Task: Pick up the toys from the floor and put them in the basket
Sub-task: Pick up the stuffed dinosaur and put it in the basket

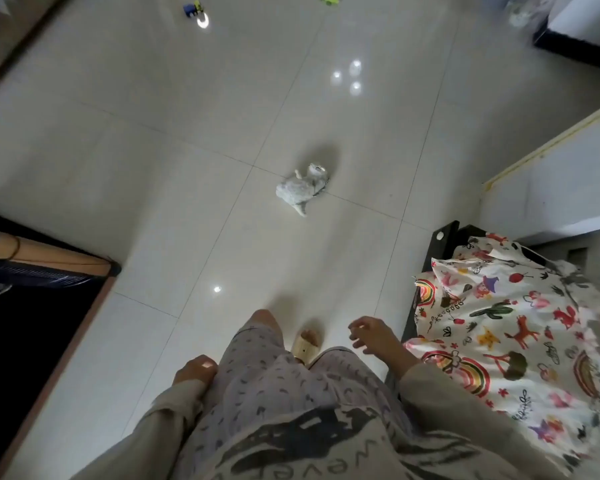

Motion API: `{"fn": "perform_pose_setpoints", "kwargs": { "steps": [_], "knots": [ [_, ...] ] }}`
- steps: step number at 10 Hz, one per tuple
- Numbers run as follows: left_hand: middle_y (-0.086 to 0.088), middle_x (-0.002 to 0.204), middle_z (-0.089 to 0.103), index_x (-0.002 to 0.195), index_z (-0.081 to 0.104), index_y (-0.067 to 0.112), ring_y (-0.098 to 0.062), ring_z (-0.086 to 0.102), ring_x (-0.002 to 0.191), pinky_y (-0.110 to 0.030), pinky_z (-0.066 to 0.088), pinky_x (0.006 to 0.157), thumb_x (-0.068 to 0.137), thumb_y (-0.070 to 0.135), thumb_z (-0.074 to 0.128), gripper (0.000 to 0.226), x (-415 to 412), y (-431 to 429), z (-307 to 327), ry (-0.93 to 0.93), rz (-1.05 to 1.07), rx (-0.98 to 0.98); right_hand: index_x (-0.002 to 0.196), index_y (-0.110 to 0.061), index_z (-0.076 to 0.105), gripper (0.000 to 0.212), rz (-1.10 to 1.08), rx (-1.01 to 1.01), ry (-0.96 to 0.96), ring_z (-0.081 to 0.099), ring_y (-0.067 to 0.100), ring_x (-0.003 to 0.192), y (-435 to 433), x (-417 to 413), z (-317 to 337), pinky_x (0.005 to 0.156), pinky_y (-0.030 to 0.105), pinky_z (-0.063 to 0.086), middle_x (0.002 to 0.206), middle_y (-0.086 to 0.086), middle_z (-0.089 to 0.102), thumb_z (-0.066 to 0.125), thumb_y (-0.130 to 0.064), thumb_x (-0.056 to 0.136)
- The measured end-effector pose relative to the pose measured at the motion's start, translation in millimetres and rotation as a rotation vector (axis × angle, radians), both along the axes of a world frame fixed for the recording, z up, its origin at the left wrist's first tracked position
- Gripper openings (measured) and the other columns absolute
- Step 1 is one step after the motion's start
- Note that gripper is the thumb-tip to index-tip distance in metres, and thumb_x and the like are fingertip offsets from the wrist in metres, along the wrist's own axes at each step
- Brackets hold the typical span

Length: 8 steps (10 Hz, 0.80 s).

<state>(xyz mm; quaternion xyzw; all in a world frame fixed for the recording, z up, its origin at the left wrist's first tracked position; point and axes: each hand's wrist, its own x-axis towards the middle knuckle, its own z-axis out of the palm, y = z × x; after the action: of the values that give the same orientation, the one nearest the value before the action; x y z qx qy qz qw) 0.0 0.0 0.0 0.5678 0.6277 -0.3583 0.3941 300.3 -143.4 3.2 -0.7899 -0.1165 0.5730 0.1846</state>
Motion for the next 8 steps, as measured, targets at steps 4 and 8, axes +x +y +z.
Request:
{"fn": "perform_pose_setpoints", "kwargs": {
  "steps": [4, 8],
  "knots": [
    [-0.006, 0.141, 0.053, 0.125, 0.059, 0.014, -0.023, 0.051, 0.128, -0.026, 0.04, 0.103, 0.092, 0.026, 0.043, 0.038, 58.7, 90.5, -21.9, 0.137, -0.08, -0.181, 0.096, -0.011, 0.059, 0.012, -0.05, -0.072, -0.024, 0.061, 0.02, 0.073, 66.2, 66.5, -10.8, 0.065, 0.028, 0.047, 0.086, 0.008, 0.063, 0.048, -0.014, 0.092],
    [-0.006, 0.089, 0.062, 0.075, 0.054, 0.019, -0.008, 0.055, 0.058, -0.019, 0.038, 0.055, 0.092, 0.012, 0.043, 0.021, 221.0, 294.6, 17.9, -0.305, 0.035, -0.006, 0.115, -0.003, 0.064, 0.03, -0.069, -0.322, -0.094, 0.067, 0.019, 0.089, 121.1, 112.9, -26.9, 0.074, 0.024, 0.055, 0.122, 0.016, 0.065, 0.052, -0.018, 0.092]
  ]
}}
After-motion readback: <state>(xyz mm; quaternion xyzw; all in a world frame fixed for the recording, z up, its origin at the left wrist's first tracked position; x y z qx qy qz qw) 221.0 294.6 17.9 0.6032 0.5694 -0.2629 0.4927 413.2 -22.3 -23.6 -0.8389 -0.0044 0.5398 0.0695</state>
